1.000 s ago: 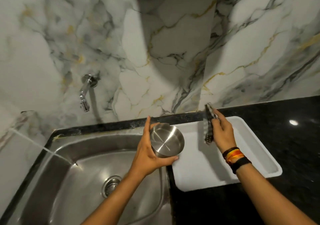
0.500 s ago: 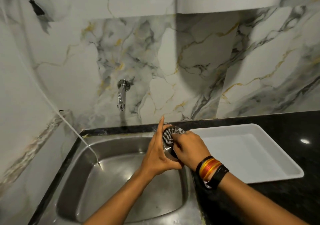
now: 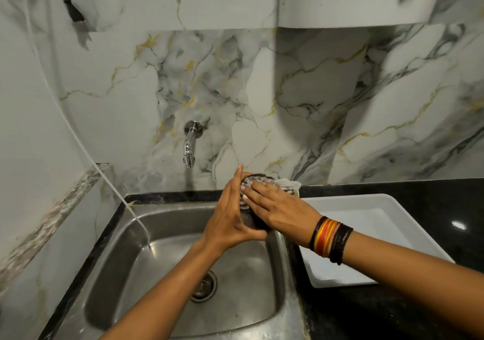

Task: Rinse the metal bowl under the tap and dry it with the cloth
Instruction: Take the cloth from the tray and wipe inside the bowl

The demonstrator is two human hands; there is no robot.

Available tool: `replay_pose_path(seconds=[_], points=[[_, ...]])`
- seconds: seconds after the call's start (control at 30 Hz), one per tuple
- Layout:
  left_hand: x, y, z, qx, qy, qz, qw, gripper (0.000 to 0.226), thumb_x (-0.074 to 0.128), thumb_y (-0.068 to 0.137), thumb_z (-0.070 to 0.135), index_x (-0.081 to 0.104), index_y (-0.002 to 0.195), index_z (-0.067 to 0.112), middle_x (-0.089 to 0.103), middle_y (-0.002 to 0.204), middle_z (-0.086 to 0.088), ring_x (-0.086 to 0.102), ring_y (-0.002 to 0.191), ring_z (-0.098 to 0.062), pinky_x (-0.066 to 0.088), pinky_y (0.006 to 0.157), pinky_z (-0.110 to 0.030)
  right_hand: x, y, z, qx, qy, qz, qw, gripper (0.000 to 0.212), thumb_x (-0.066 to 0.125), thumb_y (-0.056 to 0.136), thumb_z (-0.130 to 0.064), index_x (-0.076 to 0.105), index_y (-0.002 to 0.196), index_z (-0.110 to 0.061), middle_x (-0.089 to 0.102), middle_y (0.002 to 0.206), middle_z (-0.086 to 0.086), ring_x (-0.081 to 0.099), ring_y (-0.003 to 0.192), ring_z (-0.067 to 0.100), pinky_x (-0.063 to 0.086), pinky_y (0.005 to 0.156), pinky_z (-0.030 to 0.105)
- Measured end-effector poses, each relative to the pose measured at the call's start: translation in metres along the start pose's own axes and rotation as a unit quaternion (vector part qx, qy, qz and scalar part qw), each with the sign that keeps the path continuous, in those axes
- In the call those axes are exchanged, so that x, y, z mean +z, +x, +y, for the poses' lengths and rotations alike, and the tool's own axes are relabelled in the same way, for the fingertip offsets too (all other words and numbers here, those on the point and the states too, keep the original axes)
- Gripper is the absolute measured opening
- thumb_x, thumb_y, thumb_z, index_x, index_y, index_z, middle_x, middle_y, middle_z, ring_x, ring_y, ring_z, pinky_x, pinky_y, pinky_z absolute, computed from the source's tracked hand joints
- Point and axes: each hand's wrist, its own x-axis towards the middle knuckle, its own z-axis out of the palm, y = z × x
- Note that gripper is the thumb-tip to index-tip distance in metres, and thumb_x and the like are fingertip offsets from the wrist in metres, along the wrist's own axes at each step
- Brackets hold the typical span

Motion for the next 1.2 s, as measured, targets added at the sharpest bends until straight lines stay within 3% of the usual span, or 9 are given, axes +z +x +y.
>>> replay_pose_path(seconds=[0.23,0.37,0.5,0.6,0.77,0.87,1.03,1.1,1.2], points=[[-0.003,0.011,-0.008,0.053,0.069,0.046,0.995,0.153,0.097,0.06,0.057,0.002,0.17,0.01,0.048,0.159,-0.017,0.047,0.146,-0.026,0.029,0.126,-0.019,-0.015,-0.008,0.016,-0.001,-0.15,-0.047,0.988,0.044,0.039,0.092,-0.012,0.07,0.12,0.0,0.065,0.133,0.022,0.054,0.133,0.041,0.045,0.11,0.051],[0.004,0.011,-0.009,0.084,0.076,0.016,0.993,0.156,0.093,0.061,0.063,-0.008,0.171,0.02,0.041,0.165,-0.023,0.04,0.152,-0.029,0.026,0.13,-0.024,-0.022,-0.023,0.015,-0.009,0.021,-0.073,0.997,0.029,0.043,0.09,-0.027,0.066,0.101,-0.013,0.069,0.103,0.008,0.059,0.097,0.028,0.049,0.085,0.041],[0.01,0.012,-0.015,0.097,0.065,-0.008,0.993,0.162,0.096,0.056,0.062,-0.011,0.169,0.017,0.031,0.166,-0.01,0.032,0.154,-0.019,0.019,0.131,-0.019,-0.017,-0.033,0.006,0.013,0.174,-0.122,0.977,0.049,0.067,0.078,-0.032,0.06,0.124,-0.016,0.065,0.117,0.003,0.055,0.102,0.022,0.05,0.091,0.04],[0.015,0.013,-0.016,0.098,0.077,-0.019,0.992,0.169,0.103,0.055,0.053,-0.019,0.169,0.027,0.03,0.169,-0.011,0.036,0.153,-0.028,0.024,0.13,-0.025,-0.011,-0.033,0.02,-0.008,0.088,-0.149,0.985,0.052,0.069,0.085,-0.017,0.057,0.136,-0.017,0.063,0.132,0.003,0.056,0.119,0.026,0.047,0.098,0.042],[0.022,0.019,-0.013,0.104,0.08,-0.015,0.991,0.168,0.102,0.058,0.053,-0.023,0.168,0.03,0.037,0.168,-0.014,0.041,0.15,-0.029,0.032,0.128,-0.03,-0.013,-0.028,0.025,0.009,-0.046,-0.099,0.994,0.019,0.058,0.09,-0.013,0.072,0.103,-0.014,0.072,0.105,0.006,0.062,0.107,0.032,0.047,0.088,0.042],[0.027,0.017,-0.016,0.097,0.048,-0.033,0.994,0.171,0.105,0.055,0.047,-0.024,0.167,0.031,0.032,0.166,-0.013,0.033,0.153,-0.021,0.019,0.129,-0.017,-0.021,-0.022,0.004,0.06,0.102,-0.111,0.987,0.02,0.065,0.082,-0.007,0.073,0.098,-0.015,0.072,0.095,0.006,0.065,0.091,0.027,0.05,0.08,0.038],[0.022,0.015,-0.015,0.048,0.0,0.034,0.998,0.158,0.094,0.058,0.06,-0.012,0.17,0.026,0.04,0.166,-0.015,0.042,0.152,-0.028,0.031,0.127,-0.026,-0.036,-0.008,-0.001,0.173,0.496,-0.067,0.849,0.032,0.051,0.081,0.009,0.068,0.1,-0.01,0.063,0.075,-0.007,0.059,0.064,0.001,0.045,0.058,0.02],[0.014,0.017,-0.013,0.039,-0.004,0.044,0.998,0.159,0.098,0.055,0.056,-0.007,0.169,0.02,0.042,0.165,-0.013,0.044,0.152,-0.028,0.032,0.126,-0.025,-0.034,-0.005,-0.002,0.145,0.501,-0.025,0.853,0.045,0.049,0.079,0.011,0.068,0.112,-0.012,0.07,0.09,-0.001,0.063,0.078,0.004,0.054,0.07,0.029],[0.01,0.015,-0.01,0.028,0.001,0.025,0.999,0.164,0.099,0.051,0.055,-0.012,0.169,0.029,0.039,0.166,-0.003,0.042,0.152,-0.02,0.028,0.124,-0.015,-0.018,0.002,0.006,0.038,0.349,-0.027,0.936,0.052,0.061,0.079,0.004,0.065,0.127,-0.014,0.067,0.13,0.004,0.059,0.123,0.02,0.047,0.107,0.038]])
